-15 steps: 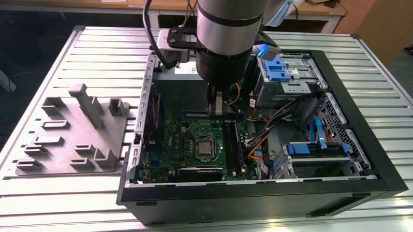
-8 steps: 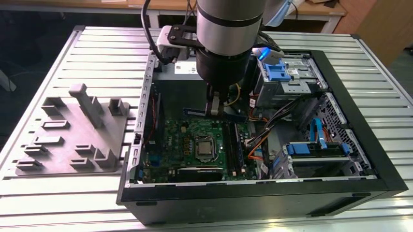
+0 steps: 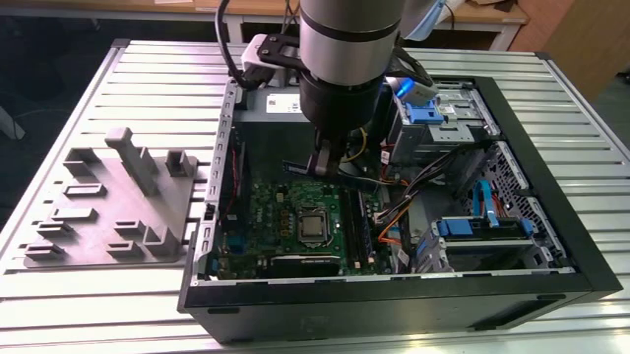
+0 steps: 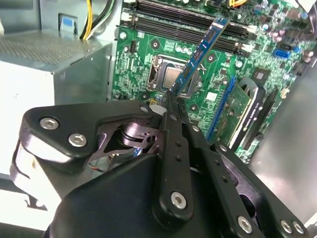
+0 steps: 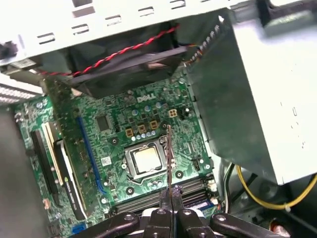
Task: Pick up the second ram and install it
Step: 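Insert the second ram into the second slot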
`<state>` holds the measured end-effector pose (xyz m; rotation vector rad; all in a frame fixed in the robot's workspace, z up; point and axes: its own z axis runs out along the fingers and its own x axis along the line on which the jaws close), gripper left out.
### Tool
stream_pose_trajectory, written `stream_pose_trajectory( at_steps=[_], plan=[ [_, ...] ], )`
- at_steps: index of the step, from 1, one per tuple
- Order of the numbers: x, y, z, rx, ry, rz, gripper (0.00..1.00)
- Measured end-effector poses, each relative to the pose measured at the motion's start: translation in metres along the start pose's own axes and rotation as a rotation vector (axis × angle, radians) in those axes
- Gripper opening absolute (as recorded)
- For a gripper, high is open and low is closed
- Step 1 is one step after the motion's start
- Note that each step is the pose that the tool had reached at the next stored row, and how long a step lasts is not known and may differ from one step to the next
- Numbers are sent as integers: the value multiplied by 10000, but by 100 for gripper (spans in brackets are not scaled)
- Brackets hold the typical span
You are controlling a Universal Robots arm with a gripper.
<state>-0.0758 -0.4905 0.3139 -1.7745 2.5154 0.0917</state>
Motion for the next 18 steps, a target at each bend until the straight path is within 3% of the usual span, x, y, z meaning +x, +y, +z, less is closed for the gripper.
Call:
stream_pose_trajectory(
  at_steps=[5, 13, 18],
  plan=[
    [0, -1, 6, 60, -11, 697, 8],
    [-6, -20, 22, 116, -19, 1363, 8],
    [-5, -20, 32, 188, -29, 2195, 8]
  ],
)
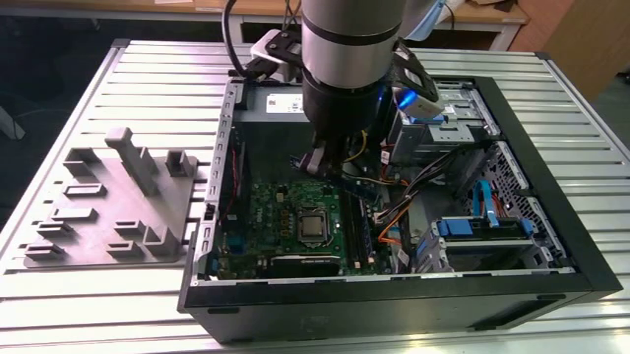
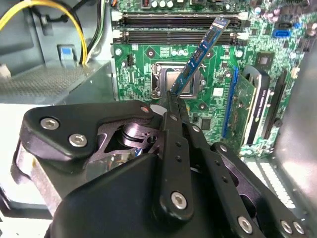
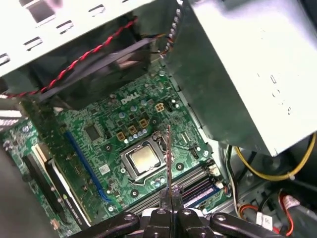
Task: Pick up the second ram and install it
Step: 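Insert the second ram into the second slot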
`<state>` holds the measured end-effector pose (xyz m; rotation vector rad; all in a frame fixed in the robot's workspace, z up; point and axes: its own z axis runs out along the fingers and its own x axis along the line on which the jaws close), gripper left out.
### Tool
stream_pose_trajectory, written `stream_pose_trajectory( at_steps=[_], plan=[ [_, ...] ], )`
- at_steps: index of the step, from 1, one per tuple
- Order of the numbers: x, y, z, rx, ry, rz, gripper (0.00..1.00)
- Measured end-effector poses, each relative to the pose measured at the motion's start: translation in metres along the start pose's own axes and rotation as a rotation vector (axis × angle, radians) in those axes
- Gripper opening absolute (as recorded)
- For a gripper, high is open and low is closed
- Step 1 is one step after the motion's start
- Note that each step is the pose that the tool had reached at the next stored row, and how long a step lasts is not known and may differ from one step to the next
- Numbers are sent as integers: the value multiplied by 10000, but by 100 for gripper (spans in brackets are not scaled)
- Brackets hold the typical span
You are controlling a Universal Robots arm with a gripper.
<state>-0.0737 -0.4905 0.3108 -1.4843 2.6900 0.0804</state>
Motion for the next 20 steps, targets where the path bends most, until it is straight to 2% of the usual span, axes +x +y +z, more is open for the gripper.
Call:
stream_pose_trajectory(
  at_steps=[20],
  plan=[
    [3, 0, 35, 309, -47, 3626, 8]
  ],
)
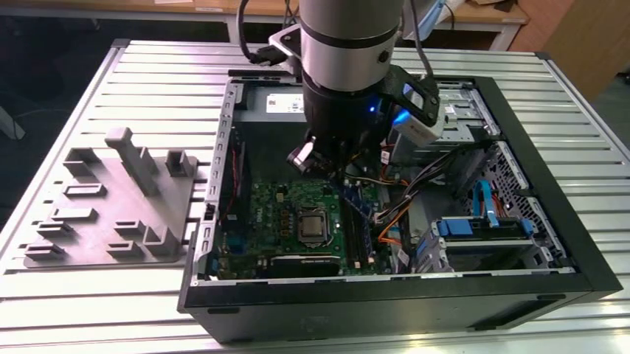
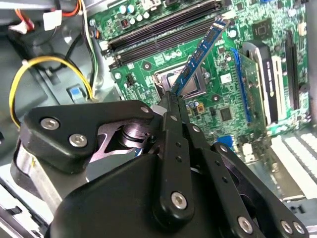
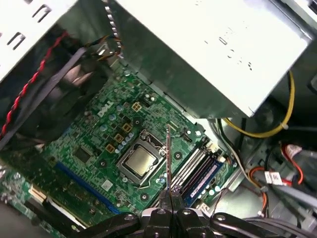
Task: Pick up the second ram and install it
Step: 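Insert the second ram into the second slot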
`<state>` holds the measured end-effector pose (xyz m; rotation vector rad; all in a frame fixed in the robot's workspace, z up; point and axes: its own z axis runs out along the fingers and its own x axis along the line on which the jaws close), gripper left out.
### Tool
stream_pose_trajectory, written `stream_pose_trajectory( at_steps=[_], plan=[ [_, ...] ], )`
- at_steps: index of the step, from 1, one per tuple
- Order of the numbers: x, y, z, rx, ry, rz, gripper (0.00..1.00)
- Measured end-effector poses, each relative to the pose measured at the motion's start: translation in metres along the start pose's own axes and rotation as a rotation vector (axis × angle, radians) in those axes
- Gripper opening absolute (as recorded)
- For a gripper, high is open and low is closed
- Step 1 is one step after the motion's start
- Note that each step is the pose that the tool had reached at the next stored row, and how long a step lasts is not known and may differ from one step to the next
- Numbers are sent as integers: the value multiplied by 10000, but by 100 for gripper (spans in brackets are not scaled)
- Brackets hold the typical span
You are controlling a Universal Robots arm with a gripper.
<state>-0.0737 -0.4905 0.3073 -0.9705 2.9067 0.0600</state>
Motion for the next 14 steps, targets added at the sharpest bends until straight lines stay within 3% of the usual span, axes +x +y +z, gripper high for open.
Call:
stream_pose_trajectory(
  at_steps=[14],
  plan=[
    [2, 0, 19, 219, -30, 2535, 8]
  ],
)
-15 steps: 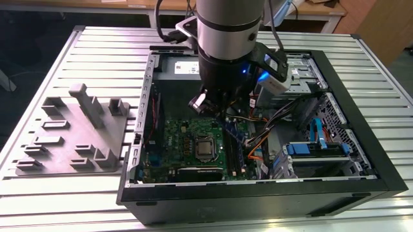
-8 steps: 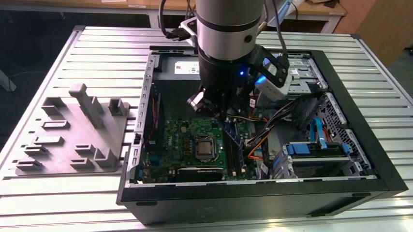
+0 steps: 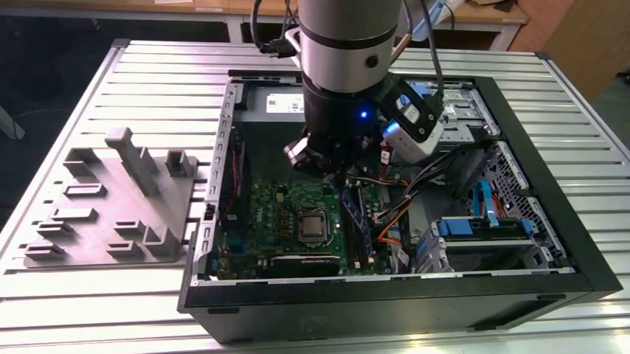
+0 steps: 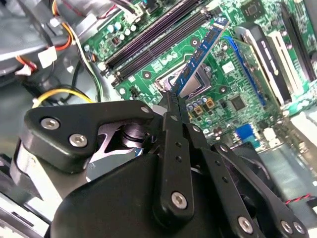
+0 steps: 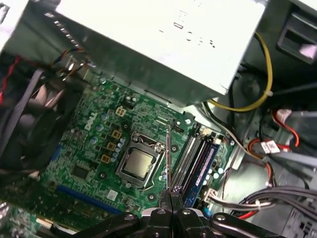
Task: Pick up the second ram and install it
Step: 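Insert the second ram into the second slot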
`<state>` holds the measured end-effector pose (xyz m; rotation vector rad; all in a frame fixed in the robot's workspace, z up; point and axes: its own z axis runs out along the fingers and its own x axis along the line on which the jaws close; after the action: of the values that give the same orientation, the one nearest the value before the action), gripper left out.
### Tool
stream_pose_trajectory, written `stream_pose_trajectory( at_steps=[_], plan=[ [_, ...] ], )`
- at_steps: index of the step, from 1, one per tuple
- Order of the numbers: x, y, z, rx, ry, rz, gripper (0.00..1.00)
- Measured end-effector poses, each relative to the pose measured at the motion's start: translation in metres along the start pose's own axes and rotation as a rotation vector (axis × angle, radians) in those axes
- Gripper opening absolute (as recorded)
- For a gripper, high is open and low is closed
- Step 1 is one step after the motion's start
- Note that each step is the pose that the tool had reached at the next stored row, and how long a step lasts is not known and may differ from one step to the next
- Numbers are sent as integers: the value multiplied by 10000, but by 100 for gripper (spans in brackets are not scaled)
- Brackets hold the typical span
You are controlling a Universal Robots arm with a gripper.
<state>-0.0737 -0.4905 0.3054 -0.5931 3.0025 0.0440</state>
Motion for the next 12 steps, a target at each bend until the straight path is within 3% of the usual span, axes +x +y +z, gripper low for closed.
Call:
stream_pose_trajectory(
  at_steps=[12],
  plan=[
    [1, 0, 12, 199, -22, 2144, 8]
  ],
)
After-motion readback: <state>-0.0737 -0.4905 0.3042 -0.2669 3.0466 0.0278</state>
